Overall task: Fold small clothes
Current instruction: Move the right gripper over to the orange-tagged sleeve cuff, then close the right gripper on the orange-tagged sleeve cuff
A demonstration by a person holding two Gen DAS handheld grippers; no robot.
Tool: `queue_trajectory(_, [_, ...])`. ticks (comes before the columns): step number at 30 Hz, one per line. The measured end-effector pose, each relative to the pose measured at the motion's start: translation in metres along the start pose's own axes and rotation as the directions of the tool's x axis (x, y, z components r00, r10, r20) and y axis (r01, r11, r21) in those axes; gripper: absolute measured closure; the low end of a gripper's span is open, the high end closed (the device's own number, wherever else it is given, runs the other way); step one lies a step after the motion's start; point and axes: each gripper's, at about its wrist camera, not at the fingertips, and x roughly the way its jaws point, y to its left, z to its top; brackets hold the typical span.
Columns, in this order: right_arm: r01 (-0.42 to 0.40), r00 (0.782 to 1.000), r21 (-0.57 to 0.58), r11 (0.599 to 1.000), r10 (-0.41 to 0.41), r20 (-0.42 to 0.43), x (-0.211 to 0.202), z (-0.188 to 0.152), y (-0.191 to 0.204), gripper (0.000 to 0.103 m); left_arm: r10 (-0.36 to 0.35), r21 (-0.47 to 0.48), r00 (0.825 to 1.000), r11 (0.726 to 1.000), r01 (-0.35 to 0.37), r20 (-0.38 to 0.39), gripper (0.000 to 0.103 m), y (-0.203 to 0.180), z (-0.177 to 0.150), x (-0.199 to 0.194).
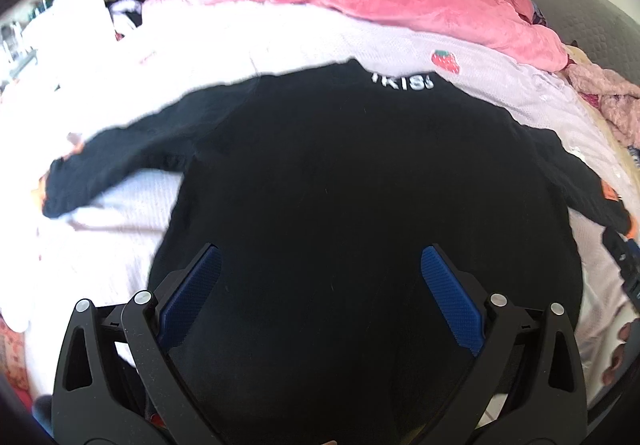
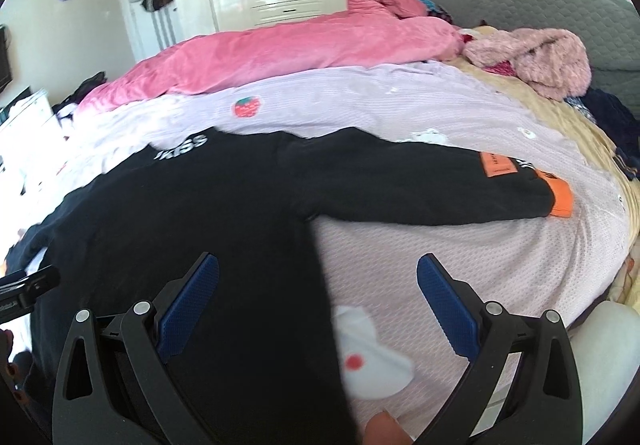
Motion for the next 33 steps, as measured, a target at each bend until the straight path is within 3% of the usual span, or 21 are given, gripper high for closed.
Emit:
queue_trajectory(2, [0.017,1.000,0.018,1.000,-0.017,-0.004,0.007,0.004,-0.010,0.004,0.011,0.016,1.000,1.000,-0.011,0.015,0.009,-0.004,0.005,0.002])
queue_trajectory(7, [0.065,0.998,0.068,0.996,-0.064,-0.017,0.021,0.013,-0.034,0.004,-0.059,-0.033,0.998,0.998,0.059,-0.013,0.009,-0.001,0.016,0.015])
queue_trajectory(14, [0.134,0.991,0.156,0.979,-0.131,-0.025,0.034,0.024,-0.077,0.004,0.018,-0.026,1.000,1.000,-0.018,-0.001,0.009,-0.004,0.029,0.031])
queue_trajectory(24, [0.229,0.972,0.327,0.917,-0.197,-0.127,0.068,0.028,-0.152,0.004,0.032,-0.022,0.998,0.999,-0.033,-0.045,0.009,-0.010,0.049,0.062])
queue_trajectory(33, [0.250,0.968,0.395,0.884,-0.214,-0.135,0.088,0.036,-0.192,0.004,0.034,-0.008,0.998,0.999,-0.035,-0.060,0.009,-0.018,0.066,0.086])
